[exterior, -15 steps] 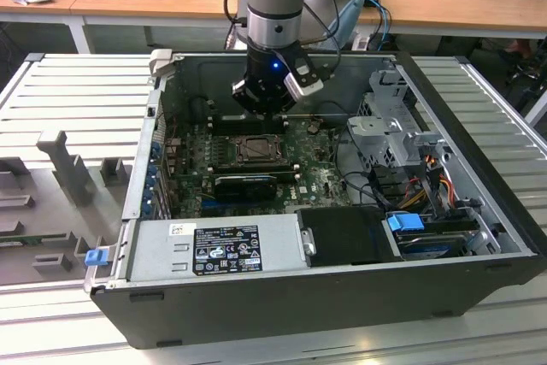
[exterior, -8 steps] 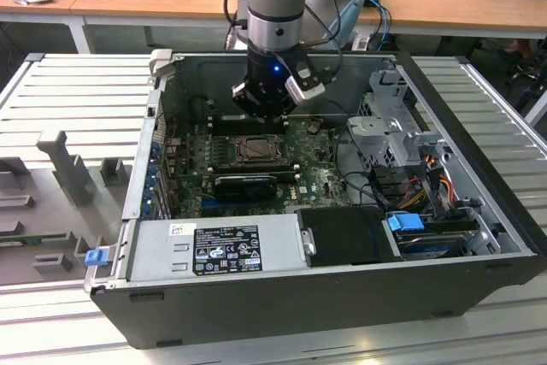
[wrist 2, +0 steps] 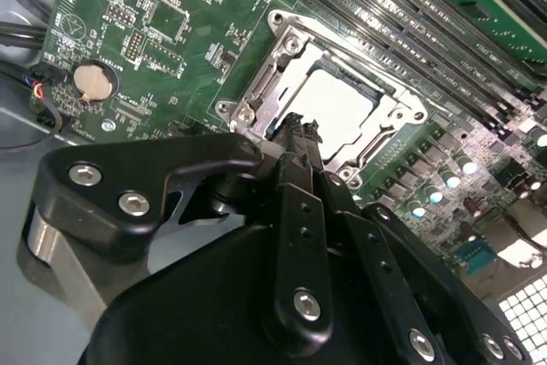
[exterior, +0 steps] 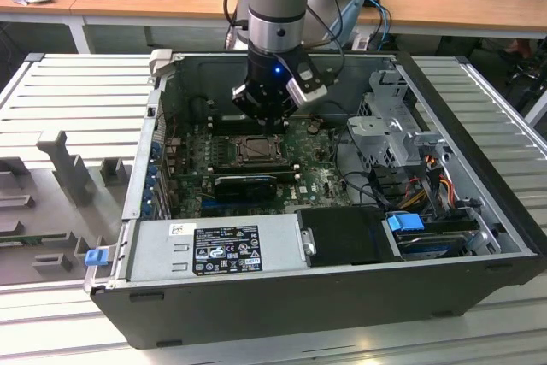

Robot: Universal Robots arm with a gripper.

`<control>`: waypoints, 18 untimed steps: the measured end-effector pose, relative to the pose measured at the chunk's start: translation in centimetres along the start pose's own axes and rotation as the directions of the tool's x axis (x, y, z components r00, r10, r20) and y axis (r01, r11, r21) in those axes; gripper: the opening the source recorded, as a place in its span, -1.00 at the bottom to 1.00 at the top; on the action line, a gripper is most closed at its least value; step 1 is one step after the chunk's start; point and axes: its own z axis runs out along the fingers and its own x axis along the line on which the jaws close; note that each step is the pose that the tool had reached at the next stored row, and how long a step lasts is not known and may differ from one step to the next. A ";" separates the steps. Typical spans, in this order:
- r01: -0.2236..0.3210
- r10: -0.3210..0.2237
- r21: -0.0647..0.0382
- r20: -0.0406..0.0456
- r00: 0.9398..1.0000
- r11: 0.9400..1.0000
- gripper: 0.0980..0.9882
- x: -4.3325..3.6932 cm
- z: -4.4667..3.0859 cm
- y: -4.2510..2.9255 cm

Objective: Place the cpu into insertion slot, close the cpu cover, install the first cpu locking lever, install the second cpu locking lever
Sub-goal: 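Install the second cpu locking lever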

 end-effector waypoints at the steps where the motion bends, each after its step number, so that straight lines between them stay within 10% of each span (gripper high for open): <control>1: 0.000 0.000 0.000 0.000 1.000 1.000 -0.98 0.00 0.00 -0.07; 18: 0.000 0.000 0.000 0.000 1.000 1.000 -0.98 0.01 -1.14 -0.90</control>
